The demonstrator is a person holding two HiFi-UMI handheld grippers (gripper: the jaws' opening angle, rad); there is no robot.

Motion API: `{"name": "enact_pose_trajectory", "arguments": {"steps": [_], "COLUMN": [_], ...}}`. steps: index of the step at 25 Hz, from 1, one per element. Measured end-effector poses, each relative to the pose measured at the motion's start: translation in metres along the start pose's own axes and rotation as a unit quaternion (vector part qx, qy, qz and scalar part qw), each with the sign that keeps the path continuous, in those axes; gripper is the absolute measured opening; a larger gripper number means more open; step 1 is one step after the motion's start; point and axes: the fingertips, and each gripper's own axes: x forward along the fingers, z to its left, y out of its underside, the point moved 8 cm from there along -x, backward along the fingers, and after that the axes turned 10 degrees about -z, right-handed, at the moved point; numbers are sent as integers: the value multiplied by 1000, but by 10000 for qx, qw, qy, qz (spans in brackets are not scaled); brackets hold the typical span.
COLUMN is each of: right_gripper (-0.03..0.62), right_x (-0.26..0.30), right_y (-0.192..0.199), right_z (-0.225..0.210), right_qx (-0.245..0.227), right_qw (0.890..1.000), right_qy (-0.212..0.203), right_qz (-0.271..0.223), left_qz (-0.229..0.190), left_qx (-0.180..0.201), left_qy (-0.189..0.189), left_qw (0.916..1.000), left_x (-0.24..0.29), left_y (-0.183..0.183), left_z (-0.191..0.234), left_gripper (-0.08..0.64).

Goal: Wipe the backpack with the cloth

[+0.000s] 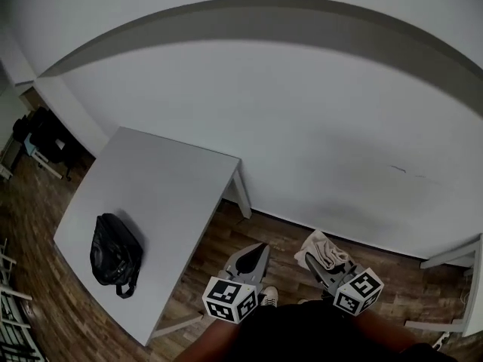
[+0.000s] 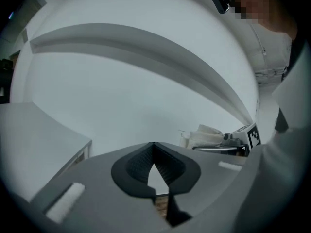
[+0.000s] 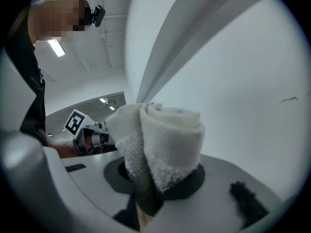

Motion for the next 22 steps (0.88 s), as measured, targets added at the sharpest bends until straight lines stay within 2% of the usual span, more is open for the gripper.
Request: {"name": "enact_pose_trajectory", "arguments": {"steps": [9, 14, 22], "right_gripper": [85, 84, 84], "right_x": [0, -10, -25], "right_y": [-6, -3, 19], "right_z": [16, 27, 45], "right_qx": [-89, -70, 24], "right_qw": [9917, 9842, 9696], "right_qy": [-1235, -1700, -2327], "right_qz": [357, 497, 759], "left_qz": [-341, -517, -665], "left_qx": [-105, -114, -213], "left_qy": [-1024, -1610, -2306], "left_qw": [9941, 9855, 9705], "left_x": [-53, -84, -126], "left_y": [14, 20, 46], "left_z": [-41, -64, -95], "left_gripper": [6, 6, 6]}}
